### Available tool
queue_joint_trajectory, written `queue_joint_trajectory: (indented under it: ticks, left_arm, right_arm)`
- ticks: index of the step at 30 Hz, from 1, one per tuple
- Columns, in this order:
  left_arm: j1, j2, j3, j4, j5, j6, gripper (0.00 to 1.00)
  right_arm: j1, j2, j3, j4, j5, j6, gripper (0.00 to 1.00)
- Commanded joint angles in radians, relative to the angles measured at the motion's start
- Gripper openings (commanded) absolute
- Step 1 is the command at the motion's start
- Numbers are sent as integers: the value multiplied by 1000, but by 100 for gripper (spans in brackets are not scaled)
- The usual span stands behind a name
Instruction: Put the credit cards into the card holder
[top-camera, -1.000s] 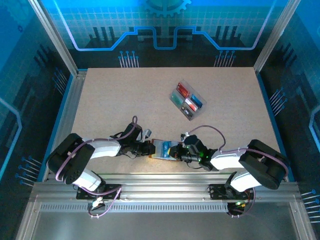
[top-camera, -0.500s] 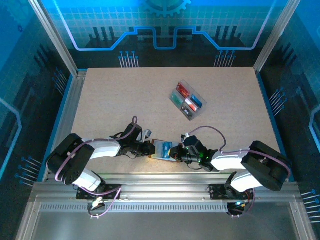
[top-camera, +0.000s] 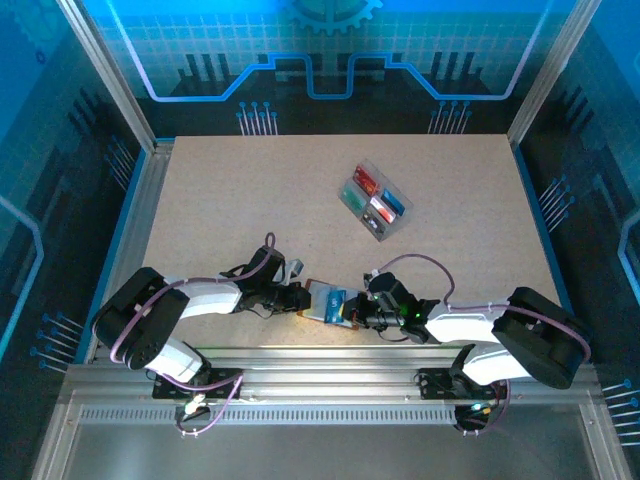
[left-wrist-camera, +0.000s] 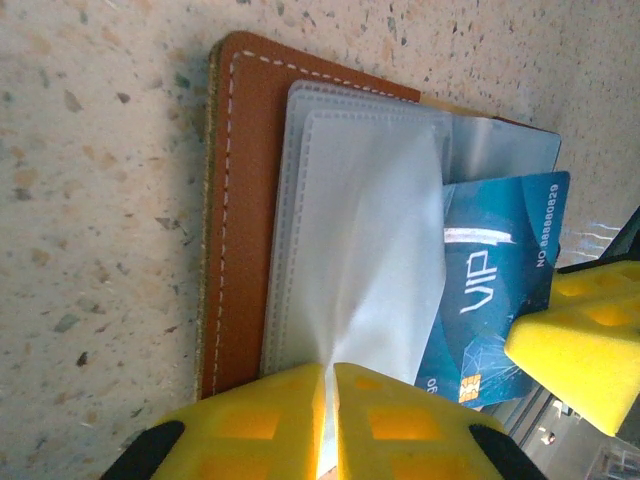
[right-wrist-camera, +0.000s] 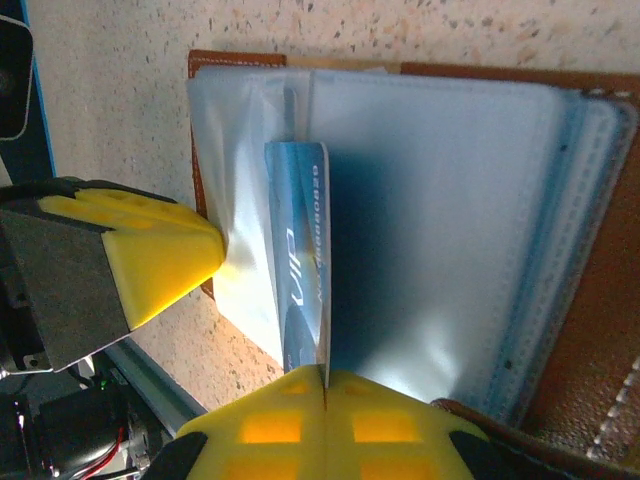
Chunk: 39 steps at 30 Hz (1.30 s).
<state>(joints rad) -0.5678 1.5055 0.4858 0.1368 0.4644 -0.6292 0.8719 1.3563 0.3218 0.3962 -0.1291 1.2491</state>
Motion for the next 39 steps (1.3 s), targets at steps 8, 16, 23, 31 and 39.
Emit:
queue_joint_trajectory:
  ticks: [8,16,23,31,39]
  left_arm:
    - [-9,27,-43,-131,-57,-6,14]
    - [-10,26,-47,-129,-56,-8,14]
    - [-9,24,-63,-125,-58,-12,14]
    - [-10,24,-86,-111,-58,-19,14]
    - [-9,35,-86,-109,-59,-18,14]
  right_arm:
    - [2,67,28,-102,-65,-28,0]
    - [-43,51,49,-117,-56,-67,0]
    - [-67,53,91,-160,-35,-103,0]
    - [-73,80,91,-133,0,-85,0]
    - [-57,96,87,-113,56,-83,0]
